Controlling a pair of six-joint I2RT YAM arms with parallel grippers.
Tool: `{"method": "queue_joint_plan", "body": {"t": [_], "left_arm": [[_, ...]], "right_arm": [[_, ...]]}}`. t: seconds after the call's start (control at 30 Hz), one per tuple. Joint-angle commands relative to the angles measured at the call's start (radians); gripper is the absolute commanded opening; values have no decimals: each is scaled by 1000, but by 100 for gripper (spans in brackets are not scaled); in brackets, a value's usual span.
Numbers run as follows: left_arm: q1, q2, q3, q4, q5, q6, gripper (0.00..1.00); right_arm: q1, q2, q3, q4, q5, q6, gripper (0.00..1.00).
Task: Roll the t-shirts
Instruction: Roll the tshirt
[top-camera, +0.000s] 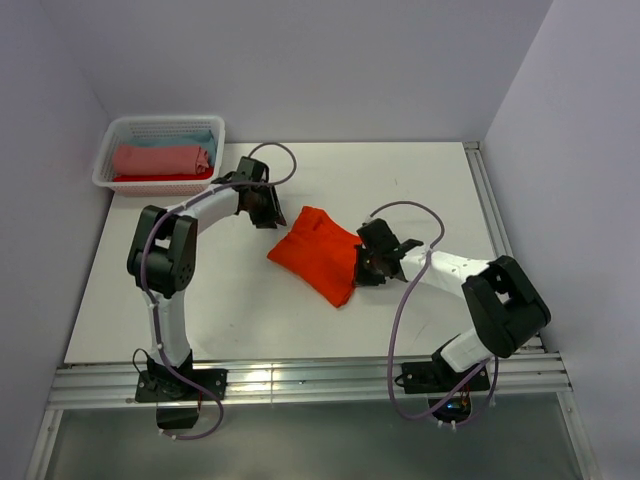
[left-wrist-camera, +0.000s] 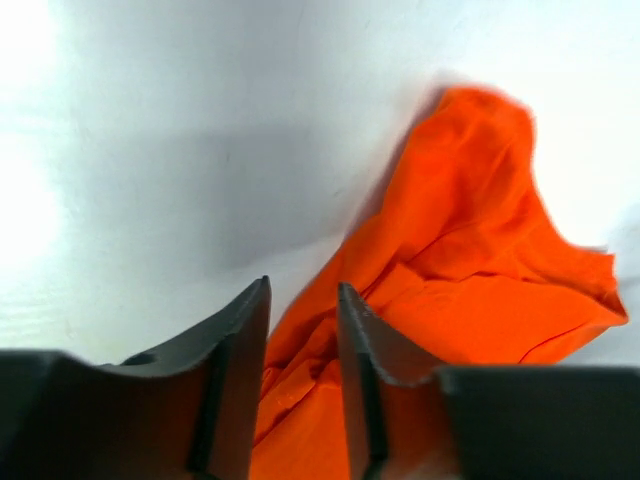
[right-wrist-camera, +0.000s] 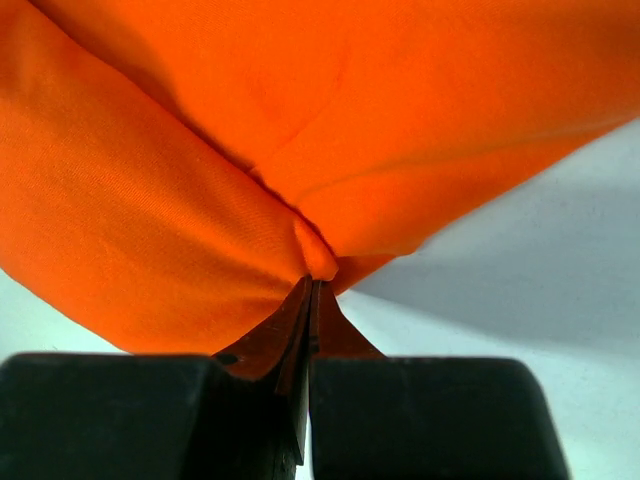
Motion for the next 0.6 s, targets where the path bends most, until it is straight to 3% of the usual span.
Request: {"method": "queue_joint_plan", "body": {"t": [0.0, 0.17, 0.23, 0.27, 0.3, 0.37, 0.5, 0.57], "left_arm": [[2, -16, 81, -27, -27, 27, 43], [1, -71, 83, -17, -19, 15, 46], [-1, -145, 37, 3, -26, 13, 47], [-1, -173, -18, 8, -44, 13, 48], [-1, -229, -54, 17, -50, 10, 52], [-1, -292, -180, 72, -38, -9, 56], [-1, -482, -426, 224, 8, -78, 77], [1, -554, -541, 307, 13, -126, 80]], "right_arm": [[-3, -48, -19, -16, 14, 21, 0], [-3, -23, -22, 7, -6, 33, 3], [-3, -14, -14, 4, -6, 38, 10], [-3, -16, -11, 3, -6, 38, 15], [-3, -31, -11, 1, 3, 36, 27], [-3, -51, 7, -17, 17, 29, 33], [-3, -121, 66, -81, 72, -28, 46], [-3, -137, 93, -114, 89, -46, 52]]}}
